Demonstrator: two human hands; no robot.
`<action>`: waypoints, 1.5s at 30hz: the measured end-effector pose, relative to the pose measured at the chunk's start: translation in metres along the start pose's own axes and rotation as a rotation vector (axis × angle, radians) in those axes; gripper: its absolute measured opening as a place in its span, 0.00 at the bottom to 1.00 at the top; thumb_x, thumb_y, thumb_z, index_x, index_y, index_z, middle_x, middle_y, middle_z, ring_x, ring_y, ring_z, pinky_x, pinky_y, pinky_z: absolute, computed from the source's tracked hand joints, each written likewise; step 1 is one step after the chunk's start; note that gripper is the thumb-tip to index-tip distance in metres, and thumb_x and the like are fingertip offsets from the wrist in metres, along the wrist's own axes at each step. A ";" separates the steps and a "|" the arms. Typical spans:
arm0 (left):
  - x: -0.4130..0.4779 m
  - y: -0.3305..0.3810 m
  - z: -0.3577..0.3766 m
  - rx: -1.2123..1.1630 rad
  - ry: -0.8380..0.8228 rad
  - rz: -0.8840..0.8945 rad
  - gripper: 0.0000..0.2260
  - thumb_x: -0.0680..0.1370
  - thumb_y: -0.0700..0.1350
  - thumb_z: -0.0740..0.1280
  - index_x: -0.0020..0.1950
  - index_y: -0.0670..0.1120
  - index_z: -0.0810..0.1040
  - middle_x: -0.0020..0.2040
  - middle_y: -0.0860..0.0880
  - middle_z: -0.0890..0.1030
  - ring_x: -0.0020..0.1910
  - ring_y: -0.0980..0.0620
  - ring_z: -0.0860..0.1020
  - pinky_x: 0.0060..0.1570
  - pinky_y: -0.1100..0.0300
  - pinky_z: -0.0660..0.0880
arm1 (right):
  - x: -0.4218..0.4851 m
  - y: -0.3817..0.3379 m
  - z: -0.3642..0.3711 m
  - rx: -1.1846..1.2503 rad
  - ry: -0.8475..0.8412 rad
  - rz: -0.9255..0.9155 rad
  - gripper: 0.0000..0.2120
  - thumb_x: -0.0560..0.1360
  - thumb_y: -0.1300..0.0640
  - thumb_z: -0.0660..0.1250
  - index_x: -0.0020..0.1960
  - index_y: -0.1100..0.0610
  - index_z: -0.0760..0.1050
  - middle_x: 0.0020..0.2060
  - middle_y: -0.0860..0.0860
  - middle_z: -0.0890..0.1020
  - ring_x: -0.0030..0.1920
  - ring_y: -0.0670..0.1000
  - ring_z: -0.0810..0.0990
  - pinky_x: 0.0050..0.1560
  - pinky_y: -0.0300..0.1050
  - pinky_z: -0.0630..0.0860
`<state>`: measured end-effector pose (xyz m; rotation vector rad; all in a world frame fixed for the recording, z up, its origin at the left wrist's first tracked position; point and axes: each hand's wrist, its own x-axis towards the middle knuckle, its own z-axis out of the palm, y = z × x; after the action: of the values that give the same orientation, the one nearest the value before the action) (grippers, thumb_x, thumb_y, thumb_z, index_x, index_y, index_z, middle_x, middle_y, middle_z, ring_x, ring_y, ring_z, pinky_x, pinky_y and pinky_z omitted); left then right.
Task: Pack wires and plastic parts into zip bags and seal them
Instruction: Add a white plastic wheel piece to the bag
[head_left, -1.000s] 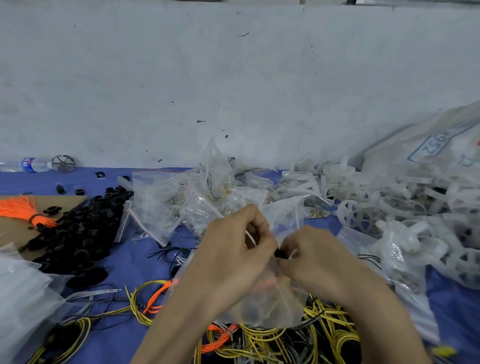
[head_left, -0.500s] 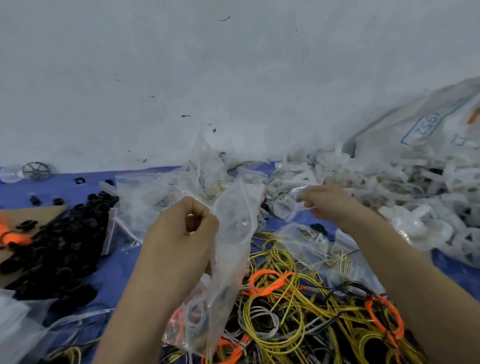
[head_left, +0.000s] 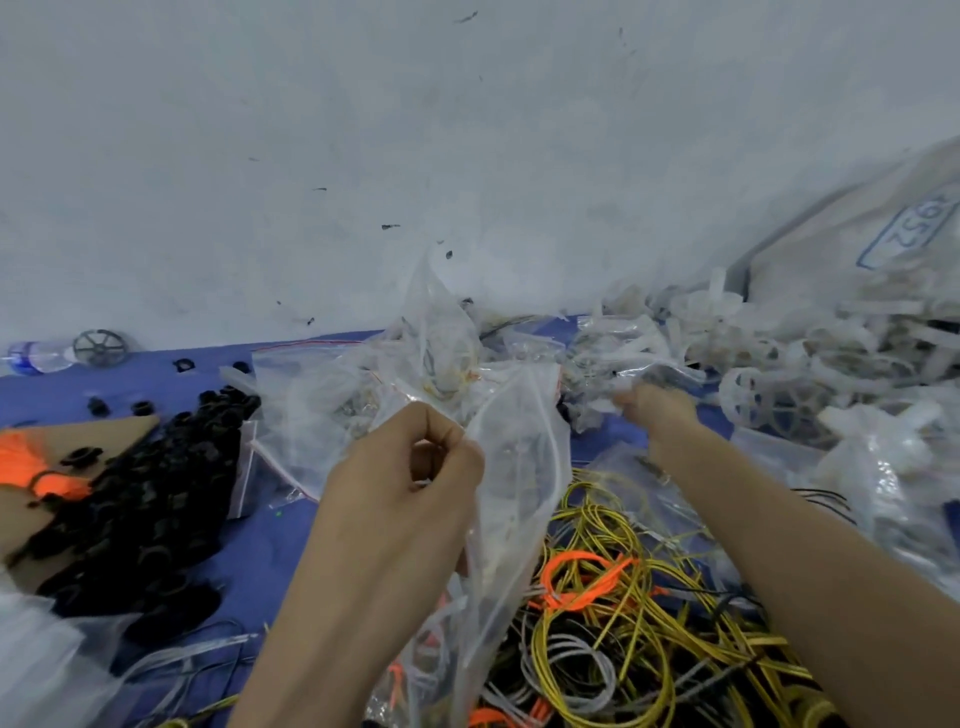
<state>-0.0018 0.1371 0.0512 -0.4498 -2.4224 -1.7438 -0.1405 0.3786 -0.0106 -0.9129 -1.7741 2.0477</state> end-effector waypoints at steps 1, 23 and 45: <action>0.002 0.000 0.001 -0.029 0.032 0.022 0.08 0.70 0.49 0.61 0.35 0.45 0.72 0.25 0.45 0.75 0.18 0.55 0.67 0.21 0.66 0.64 | -0.004 -0.003 -0.008 0.083 -0.002 -0.028 0.10 0.77 0.60 0.63 0.53 0.64 0.78 0.56 0.60 0.81 0.41 0.52 0.76 0.45 0.46 0.74; -0.009 0.027 0.061 -0.175 0.071 0.025 0.11 0.79 0.41 0.63 0.36 0.48 0.72 0.27 0.49 0.75 0.24 0.49 0.74 0.31 0.52 0.75 | -0.211 -0.063 -0.088 0.790 -0.527 -0.029 0.14 0.77 0.50 0.61 0.57 0.56 0.79 0.55 0.49 0.82 0.45 0.48 0.82 0.35 0.41 0.79; -0.006 0.021 0.057 -0.299 0.277 0.253 0.07 0.80 0.38 0.61 0.42 0.43 0.71 0.26 0.46 0.74 0.22 0.57 0.67 0.20 0.66 0.66 | -0.205 -0.039 -0.064 -0.663 -0.605 -0.670 0.11 0.77 0.60 0.58 0.50 0.57 0.80 0.45 0.50 0.82 0.44 0.48 0.78 0.41 0.35 0.73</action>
<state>0.0145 0.1960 0.0503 -0.4831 -1.8417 -1.9121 0.0475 0.3163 0.0804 0.2600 -2.6626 1.3651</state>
